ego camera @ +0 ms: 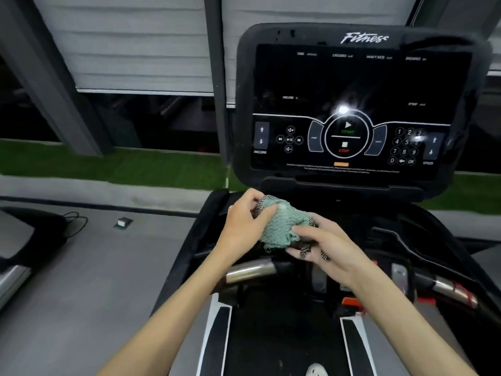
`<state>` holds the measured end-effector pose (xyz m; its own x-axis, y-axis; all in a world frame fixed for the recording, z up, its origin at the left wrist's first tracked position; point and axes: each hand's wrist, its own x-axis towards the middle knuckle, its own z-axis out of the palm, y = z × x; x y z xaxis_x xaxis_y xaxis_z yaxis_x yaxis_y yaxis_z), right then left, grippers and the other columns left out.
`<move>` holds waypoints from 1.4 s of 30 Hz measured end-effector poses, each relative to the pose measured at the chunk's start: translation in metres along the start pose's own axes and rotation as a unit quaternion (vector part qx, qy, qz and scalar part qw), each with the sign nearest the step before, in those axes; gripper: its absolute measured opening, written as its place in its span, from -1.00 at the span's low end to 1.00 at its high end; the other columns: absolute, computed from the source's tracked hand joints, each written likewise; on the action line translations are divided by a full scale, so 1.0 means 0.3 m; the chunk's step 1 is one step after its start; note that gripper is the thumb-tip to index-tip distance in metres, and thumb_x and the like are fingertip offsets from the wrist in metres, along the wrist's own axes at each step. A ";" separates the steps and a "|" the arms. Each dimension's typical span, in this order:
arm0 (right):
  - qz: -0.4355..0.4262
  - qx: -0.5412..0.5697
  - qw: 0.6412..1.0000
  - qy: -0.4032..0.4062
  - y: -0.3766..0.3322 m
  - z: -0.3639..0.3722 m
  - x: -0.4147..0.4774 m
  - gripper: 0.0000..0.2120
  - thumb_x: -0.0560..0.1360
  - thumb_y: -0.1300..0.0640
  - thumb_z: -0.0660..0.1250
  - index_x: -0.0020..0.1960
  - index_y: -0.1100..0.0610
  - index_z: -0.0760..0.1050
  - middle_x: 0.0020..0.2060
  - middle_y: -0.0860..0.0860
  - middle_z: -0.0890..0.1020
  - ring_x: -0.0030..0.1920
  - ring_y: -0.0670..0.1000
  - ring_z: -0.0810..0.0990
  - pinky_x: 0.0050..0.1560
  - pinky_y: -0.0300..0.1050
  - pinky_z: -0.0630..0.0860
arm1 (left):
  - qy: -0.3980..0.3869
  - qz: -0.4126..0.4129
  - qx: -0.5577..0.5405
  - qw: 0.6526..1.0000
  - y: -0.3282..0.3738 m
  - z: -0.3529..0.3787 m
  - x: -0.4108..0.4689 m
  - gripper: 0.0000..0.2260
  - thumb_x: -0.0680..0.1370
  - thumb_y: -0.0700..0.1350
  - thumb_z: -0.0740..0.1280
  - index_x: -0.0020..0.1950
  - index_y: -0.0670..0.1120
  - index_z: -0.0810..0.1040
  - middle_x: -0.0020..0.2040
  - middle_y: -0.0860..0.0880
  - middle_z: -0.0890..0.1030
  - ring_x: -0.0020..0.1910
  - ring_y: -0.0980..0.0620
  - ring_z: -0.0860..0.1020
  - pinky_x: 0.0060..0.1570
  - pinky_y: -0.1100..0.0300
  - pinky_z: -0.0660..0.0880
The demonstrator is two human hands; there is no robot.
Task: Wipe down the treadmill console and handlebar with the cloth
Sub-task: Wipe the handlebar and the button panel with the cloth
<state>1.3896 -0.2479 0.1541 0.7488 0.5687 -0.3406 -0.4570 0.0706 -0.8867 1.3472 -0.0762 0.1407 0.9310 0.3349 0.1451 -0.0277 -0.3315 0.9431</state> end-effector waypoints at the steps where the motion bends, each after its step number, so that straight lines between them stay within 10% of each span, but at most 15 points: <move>1: -0.002 -0.021 1.000 0.013 0.015 0.032 -0.014 -0.73 0.53 0.32 0.30 0.22 0.18 0.52 0.10 0.16 0.66 0.09 0.10 0.66 0.07 0.06 0.60 | 0.001 -0.011 -0.004 1.000 -0.009 -0.027 -0.020 -0.92 0.57 -0.03 0.35 -0.04 0.01 0.47 -0.08 0.05 0.66 -0.10 0.17 0.62 -0.08 0.19 0.58; 12: -0.013 -0.080 0.997 -0.008 0.121 0.158 -0.085 -0.70 0.48 0.13 0.37 0.20 0.14 0.56 0.11 0.08 0.67 0.12 0.06 0.63 0.14 0.02 0.54 | 0.009 -0.035 -0.004 0.999 -0.093 -0.214 -0.129 -0.84 0.61 -0.11 0.26 -0.04 0.18 0.41 -0.07 -0.10 0.61 -0.10 -0.15 0.59 -0.02 -0.16 0.54; 22: -0.022 -0.011 0.996 0.081 0.159 0.206 -0.059 -0.75 0.52 0.29 0.31 0.18 0.17 0.57 0.02 0.15 0.69 0.01 0.12 0.61 0.04 0.05 0.48 | -0.036 -0.166 -0.120 0.978 -0.135 -0.301 -0.186 -0.78 0.61 -0.15 0.23 0.02 -0.19 0.66 -0.09 -0.07 0.70 -0.05 -0.03 0.63 0.01 0.11 0.47; 30: -0.003 0.044 0.998 0.055 0.196 0.251 -0.049 -0.39 0.28 0.31 0.45 0.31 0.12 0.44 0.14 0.25 0.60 0.08 0.18 0.63 -0.09 0.04 0.61 | -0.247 -0.255 -0.146 0.923 -0.177 -0.340 -0.269 -0.62 0.50 0.16 0.22 0.07 -0.08 0.62 -0.03 -0.02 0.71 -0.04 0.04 0.66 0.04 0.16 0.53; 37: -0.014 -0.042 0.997 0.070 0.200 0.250 -0.059 -0.50 0.44 0.44 0.33 0.30 0.07 0.45 0.06 0.25 0.59 0.02 0.19 0.60 0.00 0.03 0.56 | -0.327 -0.283 -0.230 0.872 -0.250 -0.336 -0.306 -0.58 0.42 0.08 0.16 0.13 -0.05 0.63 0.17 -0.06 0.65 0.13 -0.02 0.57 0.16 0.04 0.50; 42: -0.036 -0.143 0.989 0.026 0.148 0.280 -0.083 -0.45 0.42 0.54 0.25 0.33 0.14 0.42 0.06 0.38 0.58 0.02 0.26 0.58 0.16 0.15 0.48 | -0.234 -0.158 -0.005 0.959 -0.273 -0.305 -0.274 -0.39 0.41 0.14 0.48 0.41 0.07 0.39 0.38 0.13 0.45 0.33 0.17 0.41 0.30 0.25 0.31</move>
<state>1.3105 -0.1901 0.1496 0.8012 0.5280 -0.2817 -0.2517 -0.1296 -0.9591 1.2395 0.0042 0.0789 0.9547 -0.0162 -0.2972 0.2821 -0.2685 0.9210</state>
